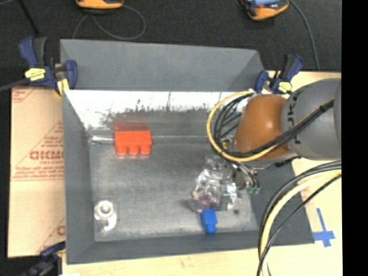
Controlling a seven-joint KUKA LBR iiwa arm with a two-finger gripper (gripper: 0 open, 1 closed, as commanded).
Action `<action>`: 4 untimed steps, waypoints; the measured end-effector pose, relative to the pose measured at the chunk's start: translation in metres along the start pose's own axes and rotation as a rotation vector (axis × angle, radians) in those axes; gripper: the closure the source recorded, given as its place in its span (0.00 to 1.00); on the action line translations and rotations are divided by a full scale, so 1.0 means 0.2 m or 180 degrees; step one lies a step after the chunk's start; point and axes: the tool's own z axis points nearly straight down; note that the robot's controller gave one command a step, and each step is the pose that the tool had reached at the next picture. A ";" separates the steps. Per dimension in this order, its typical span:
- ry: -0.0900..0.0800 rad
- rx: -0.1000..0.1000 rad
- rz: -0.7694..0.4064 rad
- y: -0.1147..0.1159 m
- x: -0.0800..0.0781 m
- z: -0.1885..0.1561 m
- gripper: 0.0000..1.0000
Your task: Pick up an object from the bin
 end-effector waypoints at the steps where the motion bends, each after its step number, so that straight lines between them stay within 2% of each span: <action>1: -0.0032 0.0007 0.0146 -0.31 -0.01 -0.18 0.00; 2: -0.0018 -0.0012 0.0906 -0.24 0.00 -0.17 0.00; 3: -0.0011 -0.0002 0.0845 -0.24 -0.02 -0.02 0.00; 4: -0.0023 0.0000 0.0847 -0.24 -0.03 -0.02 0.00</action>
Offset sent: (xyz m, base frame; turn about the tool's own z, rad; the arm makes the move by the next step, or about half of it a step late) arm 0.0029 -0.0556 0.0337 0.0377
